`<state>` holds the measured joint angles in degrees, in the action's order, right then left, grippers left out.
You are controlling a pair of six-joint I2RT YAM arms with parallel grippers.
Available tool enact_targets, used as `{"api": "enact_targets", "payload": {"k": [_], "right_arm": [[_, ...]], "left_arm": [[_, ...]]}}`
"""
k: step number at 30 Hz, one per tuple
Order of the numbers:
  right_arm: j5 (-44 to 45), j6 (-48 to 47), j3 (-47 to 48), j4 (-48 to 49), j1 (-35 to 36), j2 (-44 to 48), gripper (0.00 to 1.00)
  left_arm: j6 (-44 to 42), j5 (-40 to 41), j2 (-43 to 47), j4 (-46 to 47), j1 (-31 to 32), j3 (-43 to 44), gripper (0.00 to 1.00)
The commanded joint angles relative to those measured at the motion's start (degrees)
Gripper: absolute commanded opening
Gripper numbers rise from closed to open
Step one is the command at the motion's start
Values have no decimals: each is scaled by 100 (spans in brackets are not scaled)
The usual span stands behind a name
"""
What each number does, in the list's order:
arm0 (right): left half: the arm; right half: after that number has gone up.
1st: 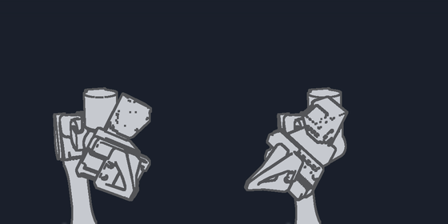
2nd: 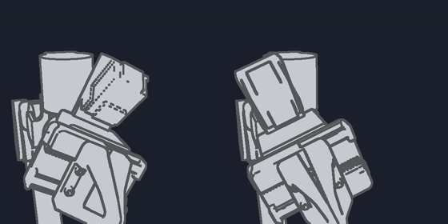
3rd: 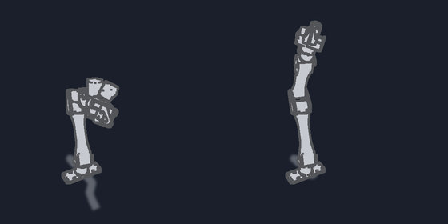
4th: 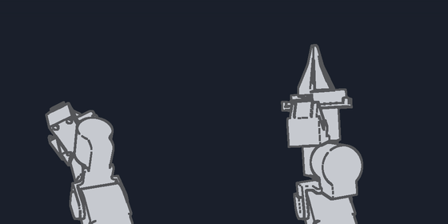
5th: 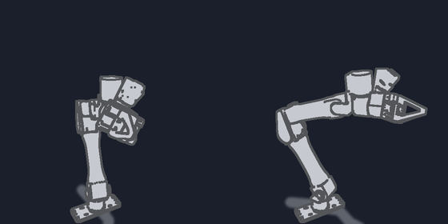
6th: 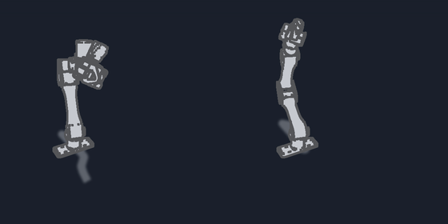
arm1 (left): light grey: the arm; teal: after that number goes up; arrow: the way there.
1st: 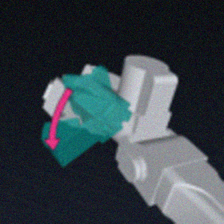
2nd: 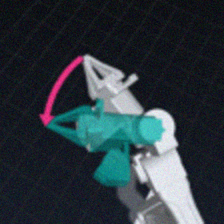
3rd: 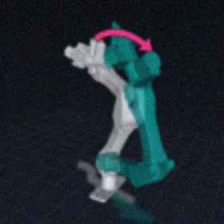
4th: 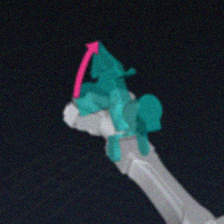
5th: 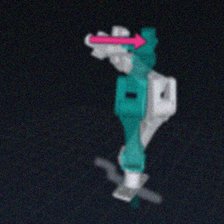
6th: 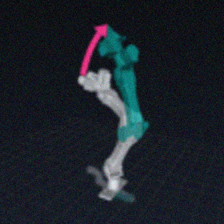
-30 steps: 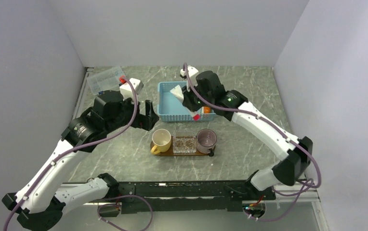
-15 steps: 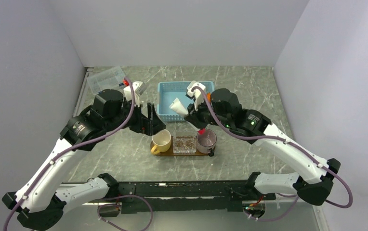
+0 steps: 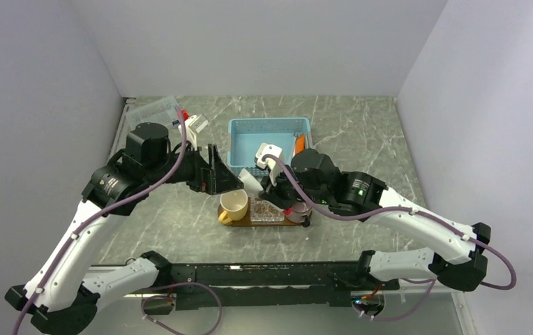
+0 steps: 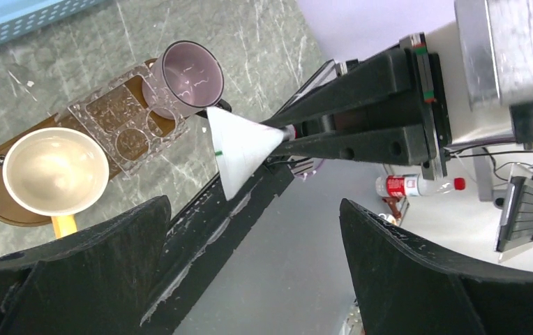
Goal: Prepare toiletry sets of a toothbrush and toothpaste on the tray
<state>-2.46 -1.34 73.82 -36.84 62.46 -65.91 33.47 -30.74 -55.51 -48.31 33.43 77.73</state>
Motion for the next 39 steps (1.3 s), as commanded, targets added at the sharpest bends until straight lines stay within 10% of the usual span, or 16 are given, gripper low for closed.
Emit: {"api": "enact_targets", "payload": {"k": [1,33,39], "right_arm": [[229,18,135,202,263,170,16],[1190,-90,665,261,1127,-327,19],[1283,-84,612,328,1148,-317,20]], "left_arm": [[224,-616,30,182,-297,-86,96],[67,-1312,2,370,-563,-521,42],[55,-1450,-36,451,-557,-585,17]]}}
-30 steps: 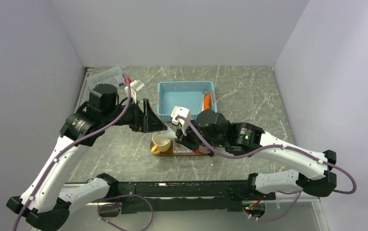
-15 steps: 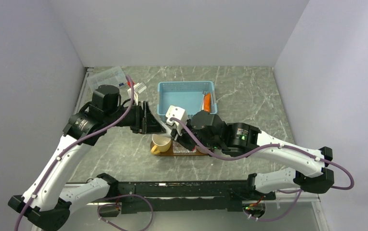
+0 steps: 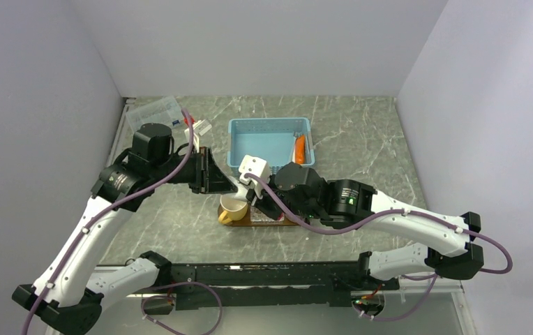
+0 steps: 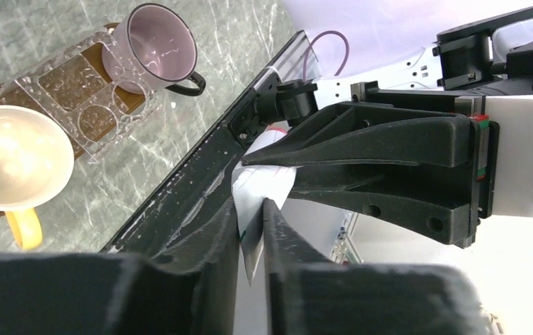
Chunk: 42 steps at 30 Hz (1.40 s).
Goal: Prepare toiletry sets of a toothbrush and toothpaste on the tray
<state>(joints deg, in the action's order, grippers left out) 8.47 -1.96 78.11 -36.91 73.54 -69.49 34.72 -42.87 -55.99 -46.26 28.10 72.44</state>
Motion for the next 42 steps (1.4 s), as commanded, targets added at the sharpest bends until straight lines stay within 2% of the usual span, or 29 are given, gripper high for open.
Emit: {"api": "enact_targets", "payload": {"k": [1,2,3,7,12,16,24,30,42], "right_arm": [[224,-35,168,333,39,35,21],[245,-42,166,331,38,26,21],[263,-42,162,315,41,9,22],[304,-26,145,298,39,-21,29],[402,17,91,243,40,66,51],[561,75,4,134,39,270,60],[977,433,-100,-383,37,840,63],[1689,898,-284,-795,38,1108,66],[3118,2909,-613,-1709,29,1308,69]], "left_arm": [[-68,-263,9,282,-28,-74,9],[-63,-291,7,296,-24,-86,2],[-70,-302,1,301,-28,-87,0],[-86,-296,-9,308,-30,-80,0],[-117,-139,-64,285,-24,-6,0],[-174,75,-143,173,-24,169,0],[-648,886,-568,-511,20,922,0],[-936,1984,-1075,-971,554,1510,0],[-1180,3819,-2160,-1634,1509,2718,0]]}}
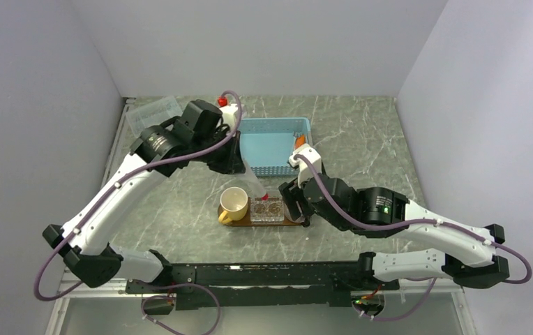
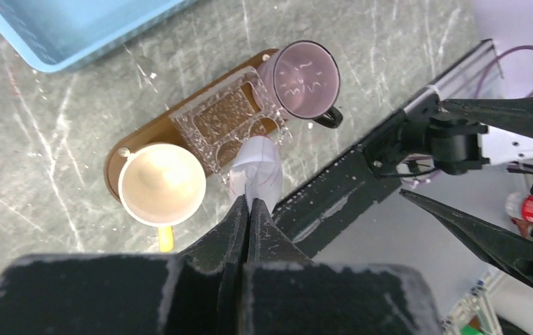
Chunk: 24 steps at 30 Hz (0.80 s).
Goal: Prepare toiletry sets of a toothbrush and toothpaste on the tray
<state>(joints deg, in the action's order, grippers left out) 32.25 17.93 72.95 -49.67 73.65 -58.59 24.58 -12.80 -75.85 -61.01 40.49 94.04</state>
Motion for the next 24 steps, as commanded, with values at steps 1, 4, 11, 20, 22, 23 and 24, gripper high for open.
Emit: {"api": "enact_targets", "payload": {"k": [1,4,11,20,22,23,24], "right_arm": [[736,1020,-163,-427,24,300,70],[710,1205,-385,-420,11,540,71],[866,1635,-719,-567,14,749,72],[713,1742,-877,-480,8,822,72],[717,1777,-899,-493,14,846,72],[705,1786,-912,-491,14,875,72],[711,1810,-935,-492,14,902,72]], "left_arm": [[-180,922,-246,-184,322,614,0],[-175,1199,-438,-269,476,742,0],[-147,1850,-786,-349,920,782,0],[-107,1883,-971,-33,1063,520,0],[-119,1915,-1015,8,1065,531,0],[-124,1923,-1031,30,1067,540,0],[-135,1931,-1046,49,1071,557,0]]}}
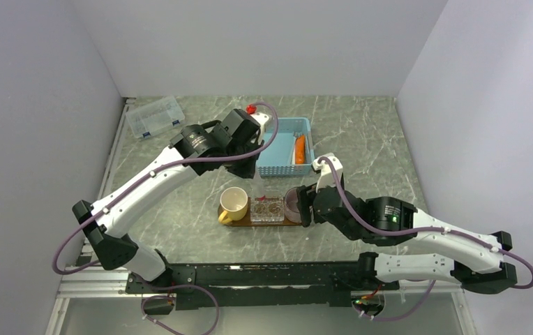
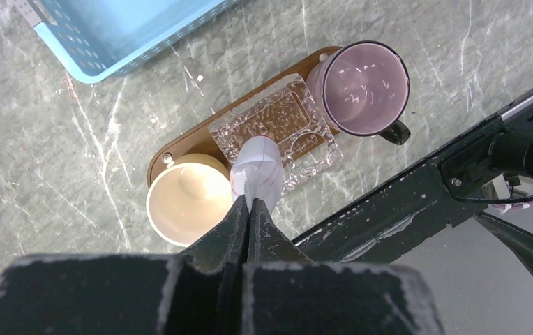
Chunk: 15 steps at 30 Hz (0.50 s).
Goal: Prepare toiletry sets of a toothbrush and toothpaste on the tray
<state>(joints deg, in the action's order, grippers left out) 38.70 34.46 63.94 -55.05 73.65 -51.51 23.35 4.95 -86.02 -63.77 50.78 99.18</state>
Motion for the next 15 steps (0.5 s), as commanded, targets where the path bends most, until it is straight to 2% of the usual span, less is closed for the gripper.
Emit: {"api": "enact_targets", "payload": {"k": [1,15], "right_arm": [[66,165,-51,42,10,216,72],[39,255,-219,55,6,364,72]], "left_arm": [[-23,162,-51,337,38,67,0],[-91,335,-281,446,63,59,0]]}}
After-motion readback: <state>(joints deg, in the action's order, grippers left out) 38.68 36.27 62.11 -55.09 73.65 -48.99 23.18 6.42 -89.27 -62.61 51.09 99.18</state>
